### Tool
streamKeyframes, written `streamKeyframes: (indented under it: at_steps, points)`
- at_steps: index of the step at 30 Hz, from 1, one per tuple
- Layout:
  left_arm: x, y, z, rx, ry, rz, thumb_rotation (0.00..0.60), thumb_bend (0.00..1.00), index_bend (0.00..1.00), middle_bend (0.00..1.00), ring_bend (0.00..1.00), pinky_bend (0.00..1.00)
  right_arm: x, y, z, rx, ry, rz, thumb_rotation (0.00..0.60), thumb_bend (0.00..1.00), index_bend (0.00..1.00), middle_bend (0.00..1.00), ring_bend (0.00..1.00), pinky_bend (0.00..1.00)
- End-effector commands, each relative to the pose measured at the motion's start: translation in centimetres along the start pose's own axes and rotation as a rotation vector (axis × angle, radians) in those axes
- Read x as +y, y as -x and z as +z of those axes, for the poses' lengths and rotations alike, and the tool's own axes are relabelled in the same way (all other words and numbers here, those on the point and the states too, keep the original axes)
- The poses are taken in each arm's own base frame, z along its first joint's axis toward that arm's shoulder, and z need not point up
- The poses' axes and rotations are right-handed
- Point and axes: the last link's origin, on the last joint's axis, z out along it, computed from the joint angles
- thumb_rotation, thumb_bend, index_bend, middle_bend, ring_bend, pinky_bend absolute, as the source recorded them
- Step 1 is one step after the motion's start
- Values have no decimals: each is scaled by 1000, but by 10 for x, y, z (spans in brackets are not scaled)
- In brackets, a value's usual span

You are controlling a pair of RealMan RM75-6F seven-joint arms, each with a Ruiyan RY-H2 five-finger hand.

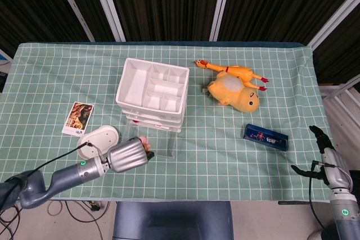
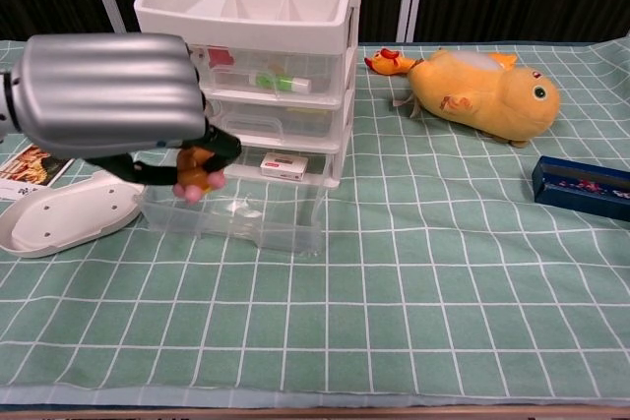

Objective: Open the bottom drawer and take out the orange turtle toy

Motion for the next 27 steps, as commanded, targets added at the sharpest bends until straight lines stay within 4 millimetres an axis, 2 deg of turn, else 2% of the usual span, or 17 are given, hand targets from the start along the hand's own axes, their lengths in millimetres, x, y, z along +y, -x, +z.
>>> streamKeyframes:
  at_steps: [1, 9, 12, 17, 22, 27]
  points:
    - [19, 6, -13, -43, 48, -8, 600, 450, 578, 1000, 1000, 1000, 0, 0, 0, 1, -1, -1, 600, 97, 0, 0, 0, 185]
    - [40, 29, -27, -145, 84, -41, 600, 415, 567, 1000, 1000, 1000, 0, 0, 0, 3, 0, 0, 600, 98, 0, 0, 0, 184]
    - [41, 43, -30, -194, 80, -39, 600, 355, 532, 1000, 1000, 1000, 0, 0, 0, 2, 0, 0, 600, 98, 0, 0, 0, 185]
    - [41, 54, -30, -234, 60, -39, 600, 256, 430, 1000, 1000, 1000, 0, 0, 0, 3, 0, 0, 600, 97, 0, 0, 0, 185]
    - [40, 57, -33, -252, 24, -32, 600, 166, 329, 1000, 1000, 1000, 0, 0, 0, 2, -1, 2, 600, 97, 0, 0, 0, 185]
    - [34, 49, -39, -222, -64, -37, 600, 138, 294, 989, 997, 1000, 0, 0, 0, 1, -3, 0, 600, 96, 0, 0, 0, 185]
